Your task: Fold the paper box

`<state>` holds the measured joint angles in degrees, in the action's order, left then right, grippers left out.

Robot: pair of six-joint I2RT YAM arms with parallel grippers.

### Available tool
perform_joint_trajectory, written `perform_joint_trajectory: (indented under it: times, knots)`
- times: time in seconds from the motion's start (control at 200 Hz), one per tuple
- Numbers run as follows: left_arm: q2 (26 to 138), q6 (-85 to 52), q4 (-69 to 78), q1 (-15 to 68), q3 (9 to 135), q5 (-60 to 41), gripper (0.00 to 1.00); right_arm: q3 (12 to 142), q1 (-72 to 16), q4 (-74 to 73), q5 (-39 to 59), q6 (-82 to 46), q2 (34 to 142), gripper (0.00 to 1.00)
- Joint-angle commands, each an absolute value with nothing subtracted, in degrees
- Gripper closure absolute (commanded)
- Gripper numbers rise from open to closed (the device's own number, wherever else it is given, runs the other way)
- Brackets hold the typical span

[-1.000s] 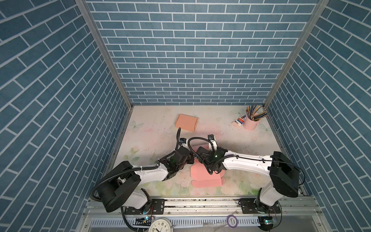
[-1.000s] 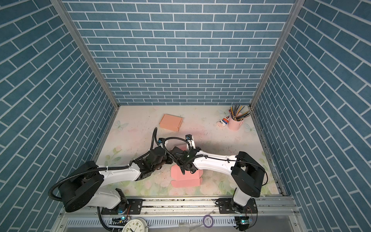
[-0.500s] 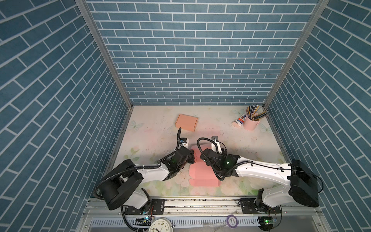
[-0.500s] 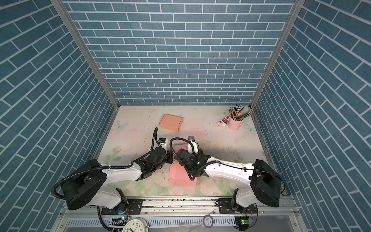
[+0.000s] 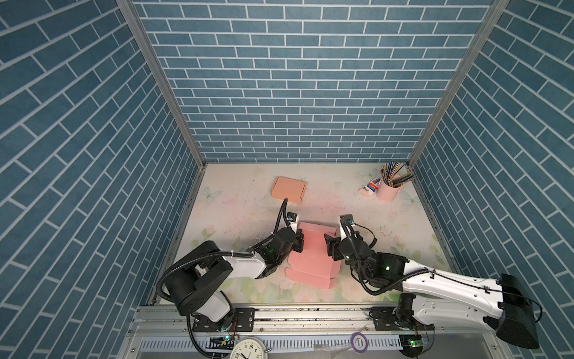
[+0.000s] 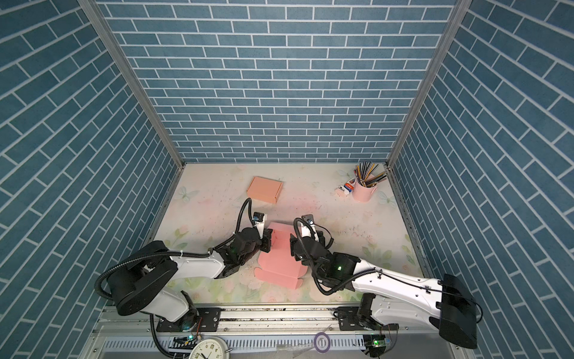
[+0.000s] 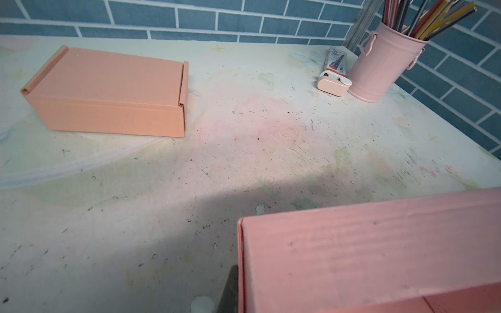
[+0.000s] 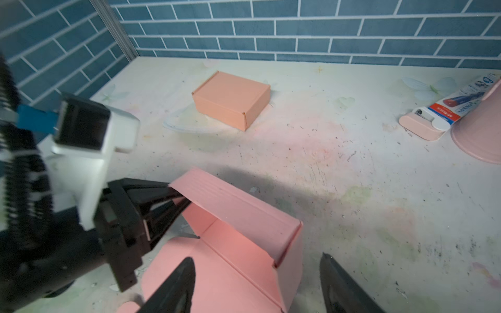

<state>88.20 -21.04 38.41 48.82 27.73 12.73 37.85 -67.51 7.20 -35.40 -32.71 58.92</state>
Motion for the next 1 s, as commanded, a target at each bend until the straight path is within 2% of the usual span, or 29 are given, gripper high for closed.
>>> perform_joint_trajectory:
  times: [0.0, 0.195, 0.43, 0.72, 0.99]
  knots:
    - [90.36, -16.40, 39.53, 49.44, 28.38, 13.53, 0.91, 36.94, -66.99, 4.89, -33.04, -26.94, 56.88, 0.23]
    - [92.83, -14.98, 40.95, 50.87, 28.60, 13.95, 0.88, 37.27, -59.93, 5.08, -25.56, -24.05, 59.65, 0.23]
    - [95.06, -15.20, 43.69, 51.33, 27.80, 13.27, 0.84, 42.36, -58.72, 7.64, -22.37, -20.87, 66.66, 0.24]
    - [92.14, -16.28, 42.72, 52.05, 24.88, 14.03, 0.78, 46.73, -58.71, 10.01, -19.16, -18.96, 73.47, 0.25]
    - [84.92, -23.05, 36.89, 52.42, 20.60, 11.28, 0.63, 49.73, -59.33, 14.32, -20.87, -15.74, 77.06, 0.27]
